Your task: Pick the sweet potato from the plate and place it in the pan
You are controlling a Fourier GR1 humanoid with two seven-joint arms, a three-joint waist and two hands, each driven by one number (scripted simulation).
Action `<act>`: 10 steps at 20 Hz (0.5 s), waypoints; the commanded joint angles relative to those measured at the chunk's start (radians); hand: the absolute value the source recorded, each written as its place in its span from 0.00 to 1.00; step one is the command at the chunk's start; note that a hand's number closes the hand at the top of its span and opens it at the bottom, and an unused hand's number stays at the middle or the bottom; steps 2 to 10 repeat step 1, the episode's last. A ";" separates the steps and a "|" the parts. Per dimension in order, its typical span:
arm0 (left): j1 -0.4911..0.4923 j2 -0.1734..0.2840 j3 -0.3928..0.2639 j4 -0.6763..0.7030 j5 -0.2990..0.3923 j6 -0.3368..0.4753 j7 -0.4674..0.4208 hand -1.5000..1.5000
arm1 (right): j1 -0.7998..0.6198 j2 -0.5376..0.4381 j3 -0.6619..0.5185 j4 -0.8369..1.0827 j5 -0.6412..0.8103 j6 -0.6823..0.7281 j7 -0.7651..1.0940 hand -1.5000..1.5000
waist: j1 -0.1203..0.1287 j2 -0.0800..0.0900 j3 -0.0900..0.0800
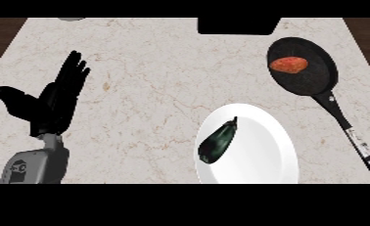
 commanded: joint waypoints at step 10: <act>-0.019 -0.022 -0.031 -0.003 -0.037 0.034 0.021 0.50 | 0.037 -0.027 0.014 -0.015 -0.005 0.156 -0.125 0.00 | -0.002 -0.003 0.000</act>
